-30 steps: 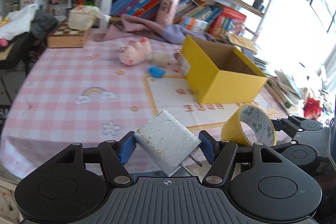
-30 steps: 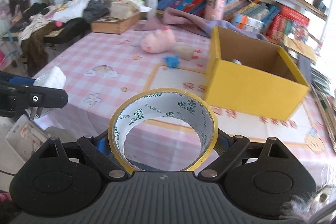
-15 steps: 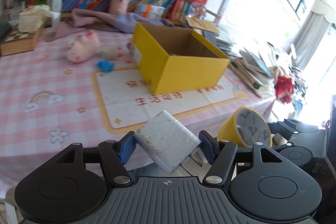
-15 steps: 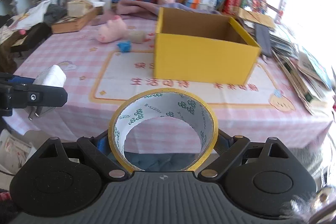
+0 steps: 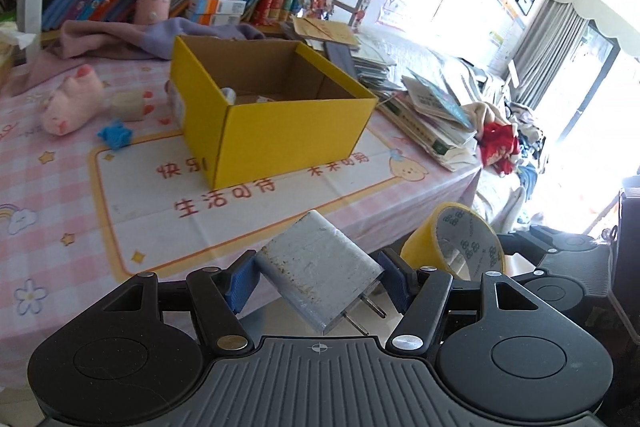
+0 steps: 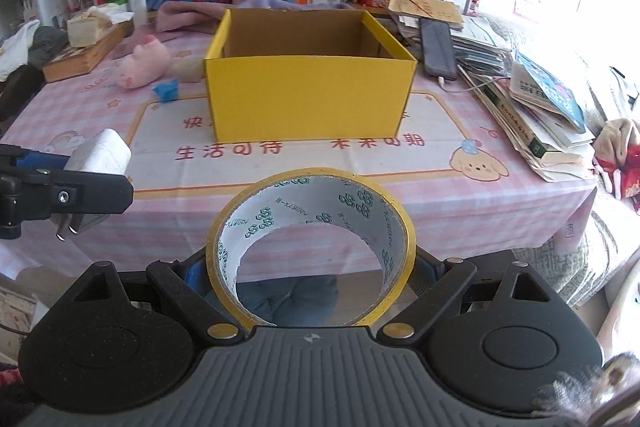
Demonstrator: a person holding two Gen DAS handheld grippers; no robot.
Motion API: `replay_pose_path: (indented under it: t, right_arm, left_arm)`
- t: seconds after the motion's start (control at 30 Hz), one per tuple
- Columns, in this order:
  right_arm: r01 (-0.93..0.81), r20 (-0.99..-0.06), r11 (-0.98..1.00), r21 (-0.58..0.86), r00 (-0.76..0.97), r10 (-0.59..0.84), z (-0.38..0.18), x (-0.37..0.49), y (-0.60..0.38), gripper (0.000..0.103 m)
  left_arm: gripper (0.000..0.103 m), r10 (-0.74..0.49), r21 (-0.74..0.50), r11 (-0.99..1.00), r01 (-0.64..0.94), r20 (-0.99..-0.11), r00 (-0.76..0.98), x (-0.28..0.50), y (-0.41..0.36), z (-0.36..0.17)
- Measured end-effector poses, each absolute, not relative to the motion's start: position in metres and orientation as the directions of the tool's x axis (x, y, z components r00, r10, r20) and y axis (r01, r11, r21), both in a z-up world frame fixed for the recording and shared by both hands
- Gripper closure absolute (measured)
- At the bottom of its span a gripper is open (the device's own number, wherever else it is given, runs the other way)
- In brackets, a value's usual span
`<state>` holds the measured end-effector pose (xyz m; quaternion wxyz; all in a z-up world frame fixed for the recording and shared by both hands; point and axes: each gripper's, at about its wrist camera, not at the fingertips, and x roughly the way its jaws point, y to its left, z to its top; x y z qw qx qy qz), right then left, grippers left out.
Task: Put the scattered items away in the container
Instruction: 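Lift and carry the charger and tape roll over the yellow box with both tools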
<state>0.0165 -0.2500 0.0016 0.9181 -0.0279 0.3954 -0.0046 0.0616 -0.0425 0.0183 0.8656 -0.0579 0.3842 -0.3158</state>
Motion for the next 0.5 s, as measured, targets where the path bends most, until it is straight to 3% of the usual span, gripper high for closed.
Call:
replay_pose_path:
  t: [0.5]
  right_arm:
    - [-0.032,-0.751,0.998,-0.048,0.66,-0.015,-0.003,0.051,-0.277,0.012]
  left_arm:
    - [0.038,-0.605,-0.355,0.782,0.513,-0.63,0.487,0.087,-0.074,0.015]
